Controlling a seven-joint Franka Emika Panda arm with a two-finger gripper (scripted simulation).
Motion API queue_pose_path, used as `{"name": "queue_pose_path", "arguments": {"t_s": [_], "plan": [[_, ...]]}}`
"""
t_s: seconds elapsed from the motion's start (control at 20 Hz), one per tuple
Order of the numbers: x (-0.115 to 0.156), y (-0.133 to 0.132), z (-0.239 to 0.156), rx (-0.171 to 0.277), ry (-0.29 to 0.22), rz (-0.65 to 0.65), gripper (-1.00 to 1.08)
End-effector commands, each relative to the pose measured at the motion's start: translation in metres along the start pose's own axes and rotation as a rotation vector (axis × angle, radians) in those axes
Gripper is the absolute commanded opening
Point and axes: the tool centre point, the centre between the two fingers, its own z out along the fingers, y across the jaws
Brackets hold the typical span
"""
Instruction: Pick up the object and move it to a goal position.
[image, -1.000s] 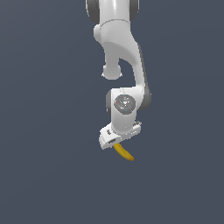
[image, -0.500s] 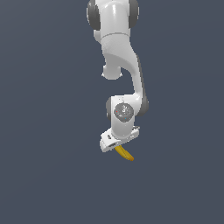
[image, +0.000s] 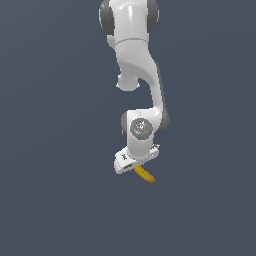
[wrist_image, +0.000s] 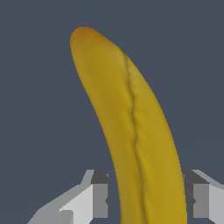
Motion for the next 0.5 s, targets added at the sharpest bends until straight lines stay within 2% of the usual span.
{"name": "queue_pose_path", "arguments": {"t_s": [0.0,0.45], "plan": [[0.0004,-0.0011,0.0004,0.001,0.0,-0.001,-1.0],[-0.0032,-0.0073,-0.0046,0.0,0.0,0.0,-1.0]]}}
